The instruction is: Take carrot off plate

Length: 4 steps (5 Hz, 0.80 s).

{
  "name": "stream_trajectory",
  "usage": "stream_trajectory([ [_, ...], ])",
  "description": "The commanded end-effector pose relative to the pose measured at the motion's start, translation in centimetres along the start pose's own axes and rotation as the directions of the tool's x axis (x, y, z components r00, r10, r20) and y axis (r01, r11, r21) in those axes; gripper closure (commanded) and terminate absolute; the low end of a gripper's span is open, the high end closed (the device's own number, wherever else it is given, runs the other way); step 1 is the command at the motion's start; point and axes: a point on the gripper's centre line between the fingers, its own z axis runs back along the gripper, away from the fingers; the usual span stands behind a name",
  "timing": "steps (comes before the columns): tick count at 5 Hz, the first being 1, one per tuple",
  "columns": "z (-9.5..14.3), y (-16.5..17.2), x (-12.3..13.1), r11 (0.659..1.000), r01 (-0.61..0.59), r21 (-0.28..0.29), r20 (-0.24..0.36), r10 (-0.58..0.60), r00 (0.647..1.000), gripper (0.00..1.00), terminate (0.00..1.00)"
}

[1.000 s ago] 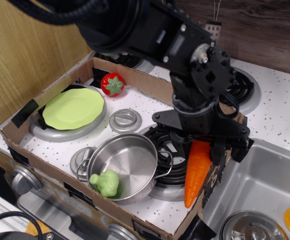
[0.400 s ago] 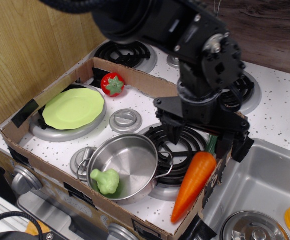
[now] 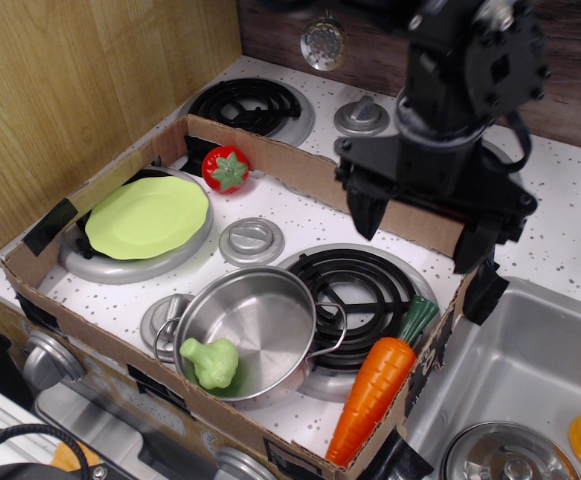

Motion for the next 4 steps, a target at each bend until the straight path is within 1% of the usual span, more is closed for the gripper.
stream_trajectory([
  [1, 1.15, 0.13, 0.90, 0.999, -0.015, -0.039, 0.038, 0.017, 0.999, 0.00, 0.00],
  [3, 1.15, 0.13, 0.90, 0.999, -0.015, -0.039, 0.038, 0.017, 0.999, 0.00, 0.00],
  [4, 1.15, 0.13, 0.90, 0.999, -0.015, -0.039, 0.038, 0.017, 0.999, 0.00, 1.00],
])
